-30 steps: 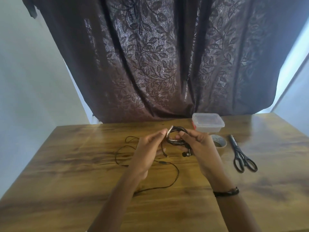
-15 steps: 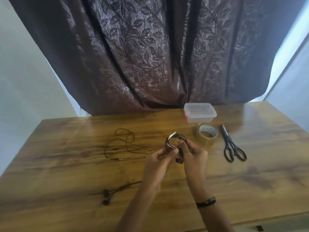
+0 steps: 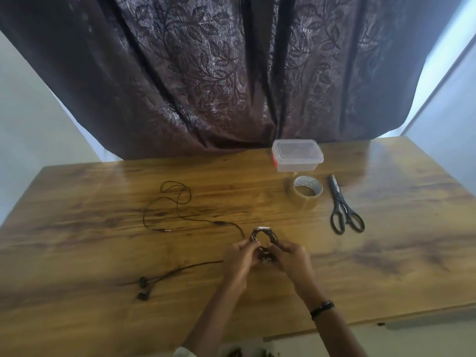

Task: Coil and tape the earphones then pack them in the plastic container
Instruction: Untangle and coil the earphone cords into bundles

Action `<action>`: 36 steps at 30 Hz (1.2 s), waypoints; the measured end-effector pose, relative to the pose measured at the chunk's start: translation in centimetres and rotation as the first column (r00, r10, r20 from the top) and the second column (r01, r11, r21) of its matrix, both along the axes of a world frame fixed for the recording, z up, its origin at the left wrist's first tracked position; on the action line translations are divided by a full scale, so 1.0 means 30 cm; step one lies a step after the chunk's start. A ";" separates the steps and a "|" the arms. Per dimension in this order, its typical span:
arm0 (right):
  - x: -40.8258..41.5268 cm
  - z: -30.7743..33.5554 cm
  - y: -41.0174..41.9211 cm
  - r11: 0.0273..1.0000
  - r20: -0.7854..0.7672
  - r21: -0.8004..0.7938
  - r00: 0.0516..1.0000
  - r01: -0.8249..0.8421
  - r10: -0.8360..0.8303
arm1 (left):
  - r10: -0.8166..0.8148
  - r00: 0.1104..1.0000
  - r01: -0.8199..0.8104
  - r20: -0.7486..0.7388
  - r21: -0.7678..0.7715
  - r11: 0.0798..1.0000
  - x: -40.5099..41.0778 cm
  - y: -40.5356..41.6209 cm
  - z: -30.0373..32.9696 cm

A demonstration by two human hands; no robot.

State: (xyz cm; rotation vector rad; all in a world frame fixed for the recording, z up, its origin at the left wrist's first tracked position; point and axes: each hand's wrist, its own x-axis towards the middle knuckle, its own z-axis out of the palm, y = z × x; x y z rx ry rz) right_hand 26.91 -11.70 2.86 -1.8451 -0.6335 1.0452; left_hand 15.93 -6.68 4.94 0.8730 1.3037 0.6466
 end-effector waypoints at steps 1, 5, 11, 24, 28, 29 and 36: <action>0.008 -0.024 0.002 0.999 0.013 -0.034 1.000 -0.006 0.007 | -0.012 0.999 0.012 -0.040 0.004 1.000 0.009 -0.001 -0.028; 0.025 -0.070 0.011 0.991 0.221 -0.128 0.973 -0.035 0.063 | -0.028 0.980 0.044 -0.198 0.076 0.996 0.031 -0.005 -0.091; 0.038 -0.077 0.012 0.991 0.390 -0.110 0.913 -0.079 0.116 | -0.062 0.883 0.239 -0.465 0.331 0.913 0.051 0.008 -0.118; 0.067 -0.028 0.035 0.979 0.562 -0.177 0.805 -0.105 0.188 | -0.013 0.805 0.334 -0.593 0.436 0.835 0.033 0.035 -0.127; 0.081 -0.039 0.043 0.982 0.540 -0.096 0.820 -0.160 0.187 | -0.021 0.815 0.337 -0.579 0.443 0.831 0.032 0.050 -0.128; 0.082 -0.043 0.045 0.982 0.539 -0.086 0.822 -0.165 0.186 | -0.019 0.814 0.343 -0.581 0.454 0.822 0.029 0.051 -0.130; 0.086 -0.044 0.045 0.987 0.607 -0.004 0.784 -0.158 0.128 | -0.032 0.847 0.365 -0.531 0.537 0.761 0.002 0.047 -0.133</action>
